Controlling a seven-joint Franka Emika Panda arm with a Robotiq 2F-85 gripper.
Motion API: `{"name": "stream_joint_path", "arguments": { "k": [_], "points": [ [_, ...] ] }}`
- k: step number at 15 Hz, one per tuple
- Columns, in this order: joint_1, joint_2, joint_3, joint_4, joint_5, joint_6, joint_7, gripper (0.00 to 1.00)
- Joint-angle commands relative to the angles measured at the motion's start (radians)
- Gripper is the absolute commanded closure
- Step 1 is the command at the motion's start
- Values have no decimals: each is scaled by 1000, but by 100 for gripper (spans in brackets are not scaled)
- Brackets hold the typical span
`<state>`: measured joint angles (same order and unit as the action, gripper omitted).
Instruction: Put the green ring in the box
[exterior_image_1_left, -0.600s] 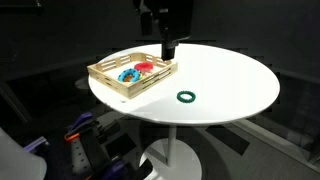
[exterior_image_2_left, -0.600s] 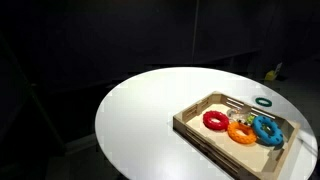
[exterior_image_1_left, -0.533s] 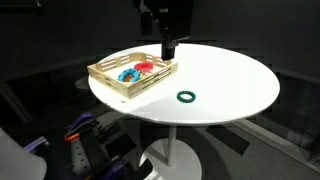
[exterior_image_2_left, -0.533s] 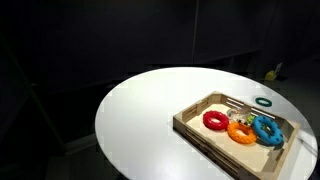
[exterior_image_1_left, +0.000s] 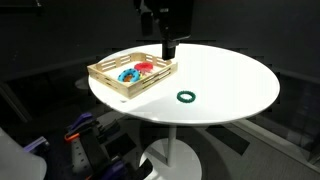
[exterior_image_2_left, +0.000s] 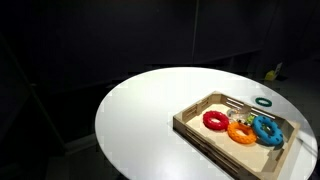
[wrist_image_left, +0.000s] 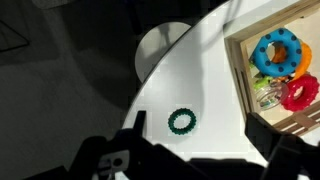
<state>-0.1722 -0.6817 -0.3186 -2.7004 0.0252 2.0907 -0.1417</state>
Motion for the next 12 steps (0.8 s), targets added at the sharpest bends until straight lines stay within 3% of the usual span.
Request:
{"name": "stream_joint_path", "arguments": {
  "k": [1, 12],
  "points": [
    [-20, 25, 47, 24, 14, 28, 35, 0],
    [-26, 153, 204, 97, -35, 208, 233, 0]
  ]
}}
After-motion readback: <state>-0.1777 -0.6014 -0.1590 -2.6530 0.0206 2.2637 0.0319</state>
